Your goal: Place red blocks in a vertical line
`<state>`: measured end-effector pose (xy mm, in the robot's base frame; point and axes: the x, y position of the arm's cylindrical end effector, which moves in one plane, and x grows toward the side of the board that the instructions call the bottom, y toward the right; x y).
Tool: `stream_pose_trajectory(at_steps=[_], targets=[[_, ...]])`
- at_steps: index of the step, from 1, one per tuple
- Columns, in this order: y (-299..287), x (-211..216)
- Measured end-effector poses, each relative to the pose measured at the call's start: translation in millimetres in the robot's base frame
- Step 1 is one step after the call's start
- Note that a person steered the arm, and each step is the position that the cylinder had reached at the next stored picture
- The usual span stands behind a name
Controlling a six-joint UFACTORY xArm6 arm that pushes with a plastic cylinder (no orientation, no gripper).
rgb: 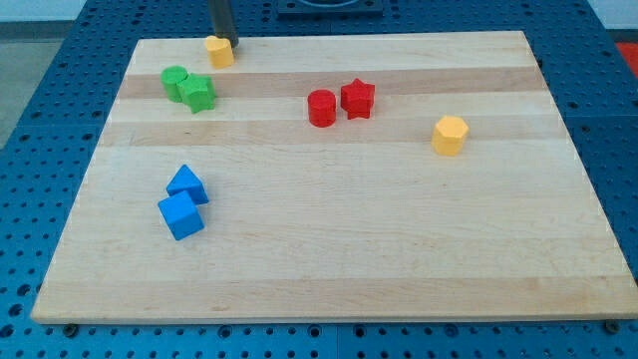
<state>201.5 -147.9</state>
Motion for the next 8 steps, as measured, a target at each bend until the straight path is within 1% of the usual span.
stream_pose_trajectory(at_steps=[1, 2, 3, 4, 5, 6, 7, 8], targets=[[22.0, 21.8], [25.9, 21.8], [56.9, 58.7], [116.2, 95.4], [191.3, 98.5], [228.9, 138.8], [204.6, 142.1], [166.6, 167.7]])
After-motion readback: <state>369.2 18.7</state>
